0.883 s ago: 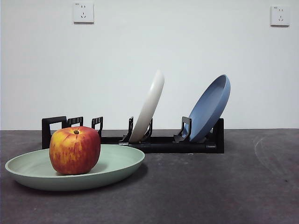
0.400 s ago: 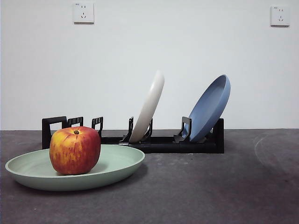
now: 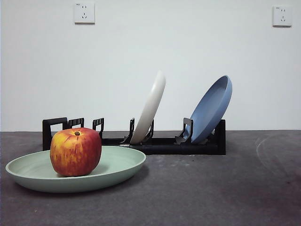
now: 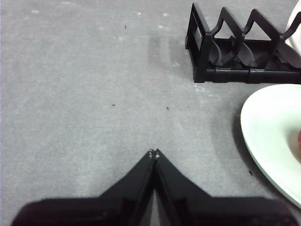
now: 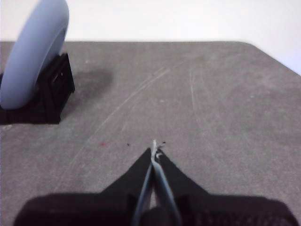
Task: Take the green plate from the plate rack,put the plate on the table,take the apple from the table,put the apple in the plate
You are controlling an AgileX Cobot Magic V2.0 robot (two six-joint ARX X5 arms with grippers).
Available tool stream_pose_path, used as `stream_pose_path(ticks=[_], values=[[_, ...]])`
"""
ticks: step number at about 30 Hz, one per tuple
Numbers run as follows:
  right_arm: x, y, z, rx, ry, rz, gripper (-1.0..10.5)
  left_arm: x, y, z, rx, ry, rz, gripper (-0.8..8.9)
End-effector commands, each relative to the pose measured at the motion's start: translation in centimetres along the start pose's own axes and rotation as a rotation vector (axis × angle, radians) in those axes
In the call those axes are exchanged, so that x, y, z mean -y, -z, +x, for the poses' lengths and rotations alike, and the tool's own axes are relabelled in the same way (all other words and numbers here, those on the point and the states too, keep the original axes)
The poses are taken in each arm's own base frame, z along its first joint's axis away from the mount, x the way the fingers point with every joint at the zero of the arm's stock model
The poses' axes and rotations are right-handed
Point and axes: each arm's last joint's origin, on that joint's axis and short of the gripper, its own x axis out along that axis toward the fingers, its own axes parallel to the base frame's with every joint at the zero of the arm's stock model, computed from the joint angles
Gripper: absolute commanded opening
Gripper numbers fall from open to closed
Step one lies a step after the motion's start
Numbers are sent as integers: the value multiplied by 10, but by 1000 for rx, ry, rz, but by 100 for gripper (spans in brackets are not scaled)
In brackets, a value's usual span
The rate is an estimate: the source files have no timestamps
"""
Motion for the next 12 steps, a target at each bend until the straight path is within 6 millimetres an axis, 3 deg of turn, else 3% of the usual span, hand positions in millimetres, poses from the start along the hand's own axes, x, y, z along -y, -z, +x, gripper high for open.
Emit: stream_pose_path(ticks=[1,12], values=[[0,3,1,-12,2,-3,2,0,1,1,2,-3,0,-4],[-1,3,1,-10,-18,23,2,0,1,1,1,-3,0,-4]])
